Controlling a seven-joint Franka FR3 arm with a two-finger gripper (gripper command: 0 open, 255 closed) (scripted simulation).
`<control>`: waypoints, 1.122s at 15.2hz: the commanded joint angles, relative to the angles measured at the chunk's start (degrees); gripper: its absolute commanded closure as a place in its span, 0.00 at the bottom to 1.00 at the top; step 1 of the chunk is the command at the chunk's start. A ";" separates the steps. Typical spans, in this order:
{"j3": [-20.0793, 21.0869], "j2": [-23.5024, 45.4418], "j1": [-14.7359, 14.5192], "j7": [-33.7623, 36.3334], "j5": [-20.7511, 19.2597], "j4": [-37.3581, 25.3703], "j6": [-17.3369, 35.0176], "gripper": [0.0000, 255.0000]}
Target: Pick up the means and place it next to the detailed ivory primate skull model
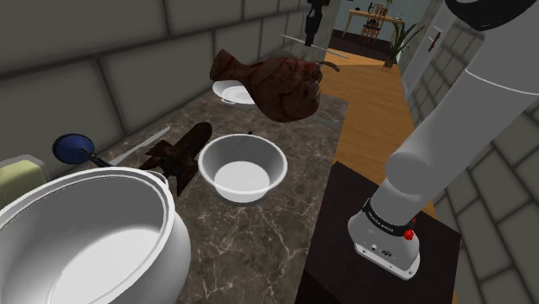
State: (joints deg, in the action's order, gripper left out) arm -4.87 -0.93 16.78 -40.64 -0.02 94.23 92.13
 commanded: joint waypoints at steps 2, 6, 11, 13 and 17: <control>-2.06 0.89 1.97 -4.12 0.00 -1.32 -0.43 1.00; -4.75 3.23 4.77 -9.61 0.28 -4.19 -0.97 1.00; -7.90 7.60 8.55 -16.48 1.23 -9.62 -2.15 1.00; -9.04 9.83 10.21 -19.20 1.83 -12.47 -2.85 1.00; -11.06 15.21 13.95 -24.54 3.49 -19.59 -4.82 1.00</control>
State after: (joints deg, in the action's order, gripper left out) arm -15.42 12.61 29.69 -63.70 2.95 77.01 88.08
